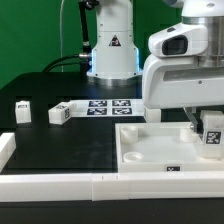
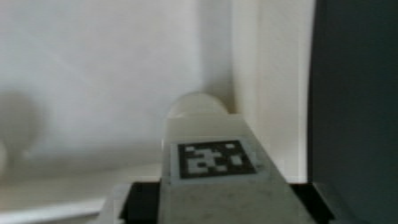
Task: Assemble one leg
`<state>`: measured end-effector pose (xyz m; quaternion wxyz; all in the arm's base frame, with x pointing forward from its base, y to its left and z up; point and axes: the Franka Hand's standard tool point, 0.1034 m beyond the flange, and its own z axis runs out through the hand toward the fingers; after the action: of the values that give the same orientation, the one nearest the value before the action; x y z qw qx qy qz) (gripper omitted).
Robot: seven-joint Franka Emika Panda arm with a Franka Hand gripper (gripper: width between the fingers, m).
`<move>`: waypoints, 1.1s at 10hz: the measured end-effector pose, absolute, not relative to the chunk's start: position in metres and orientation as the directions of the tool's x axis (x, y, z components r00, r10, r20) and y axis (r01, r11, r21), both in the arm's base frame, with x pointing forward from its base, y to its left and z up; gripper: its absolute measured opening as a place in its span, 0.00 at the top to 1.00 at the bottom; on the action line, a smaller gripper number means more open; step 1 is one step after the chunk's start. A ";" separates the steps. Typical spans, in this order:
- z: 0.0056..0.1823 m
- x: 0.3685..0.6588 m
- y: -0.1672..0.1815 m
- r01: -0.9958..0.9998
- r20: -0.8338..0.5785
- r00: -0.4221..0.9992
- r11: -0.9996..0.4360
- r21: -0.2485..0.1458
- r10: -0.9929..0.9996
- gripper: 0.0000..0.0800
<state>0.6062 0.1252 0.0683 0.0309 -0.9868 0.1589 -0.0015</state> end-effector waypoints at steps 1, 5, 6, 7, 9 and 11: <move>0.068 0.607 0.125 -0.422 -0.011 0.907 -0.905 -0.057 -0.422 0.64; 0.066 0.606 0.126 -0.793 -0.042 0.609 -0.607 -0.047 -0.792 0.63; 0.066 0.605 0.127 -0.878 -0.059 0.479 -0.477 -0.046 -0.876 0.63; 0.065 0.607 0.128 -0.959 -0.080 0.280 -0.276 -0.060 -0.957 0.63; 0.065 0.607 0.129 -0.989 -0.105 0.143 -0.137 -0.058 -0.984 0.63; 0.065 0.607 0.130 -0.980 -0.103 0.196 -0.190 -0.063 -0.975 0.63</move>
Offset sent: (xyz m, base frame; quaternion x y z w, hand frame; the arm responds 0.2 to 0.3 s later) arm 0.0015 -0.0025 -0.0014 -0.0105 0.0077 0.3347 0.9422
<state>0.6072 0.1298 0.0651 0.0571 -0.7712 0.6337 0.0197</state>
